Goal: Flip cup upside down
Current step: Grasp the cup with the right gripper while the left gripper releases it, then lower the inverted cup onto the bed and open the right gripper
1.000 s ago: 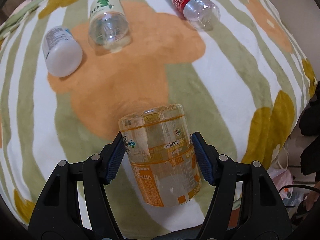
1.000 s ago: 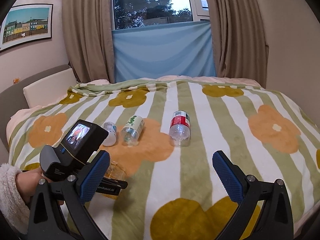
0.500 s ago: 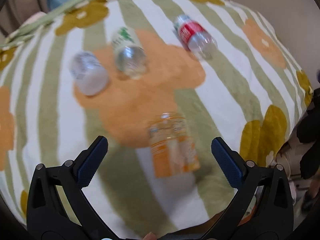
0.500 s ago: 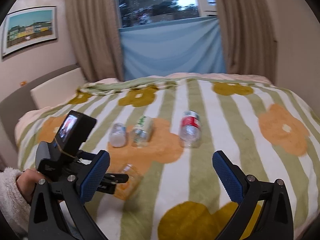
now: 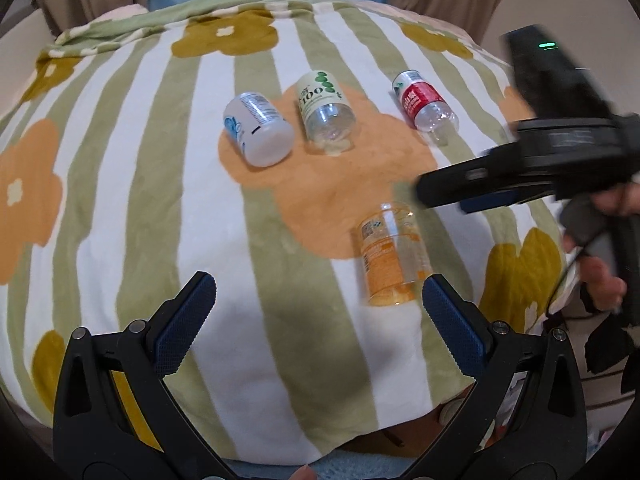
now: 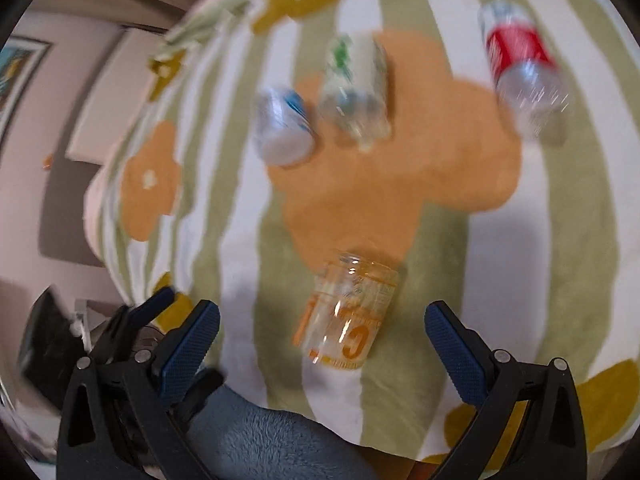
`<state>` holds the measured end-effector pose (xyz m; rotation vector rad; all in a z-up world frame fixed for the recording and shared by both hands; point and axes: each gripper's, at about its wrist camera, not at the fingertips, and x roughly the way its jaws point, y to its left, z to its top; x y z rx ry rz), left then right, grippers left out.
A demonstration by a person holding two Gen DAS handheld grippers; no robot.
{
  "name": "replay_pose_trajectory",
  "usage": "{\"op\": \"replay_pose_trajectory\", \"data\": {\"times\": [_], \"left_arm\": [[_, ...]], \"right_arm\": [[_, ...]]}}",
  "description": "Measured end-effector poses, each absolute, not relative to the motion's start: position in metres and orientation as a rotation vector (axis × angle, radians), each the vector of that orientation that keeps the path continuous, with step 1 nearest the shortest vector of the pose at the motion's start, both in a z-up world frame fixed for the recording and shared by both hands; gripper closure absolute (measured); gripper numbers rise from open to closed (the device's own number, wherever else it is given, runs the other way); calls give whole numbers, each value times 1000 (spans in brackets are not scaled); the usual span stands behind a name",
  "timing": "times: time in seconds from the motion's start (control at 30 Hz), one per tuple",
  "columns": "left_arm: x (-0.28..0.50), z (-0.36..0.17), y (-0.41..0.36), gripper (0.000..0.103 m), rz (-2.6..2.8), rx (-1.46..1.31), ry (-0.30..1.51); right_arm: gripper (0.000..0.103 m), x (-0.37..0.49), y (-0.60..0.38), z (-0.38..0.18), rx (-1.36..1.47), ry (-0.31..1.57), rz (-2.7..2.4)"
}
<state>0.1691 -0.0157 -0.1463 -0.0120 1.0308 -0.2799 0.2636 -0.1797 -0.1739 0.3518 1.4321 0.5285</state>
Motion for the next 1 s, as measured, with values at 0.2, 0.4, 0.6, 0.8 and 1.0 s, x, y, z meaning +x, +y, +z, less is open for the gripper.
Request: {"op": "replay_pose_trajectory", "data": {"times": [0.2,0.4,0.6,0.8,1.0], "left_arm": [[173,-154,-11,0,-307,0,1031],[175,-162,-7,0,-329,-4,1040],[176,-167,-4,0,-342,-21,1050],[177,-166,-3,0,-342,-31,1051],[174,-164,6,0,-329,-50,1037]], "right_arm": [[17,279,-167,-217,417,1608,437],[28,290,-163,-228,369,1680,375],[33,294,-164,-239,355,1710,342],[45,299,-172,-239,387,1717,380],[45,297,-174,-197,305,1542,437]]}}
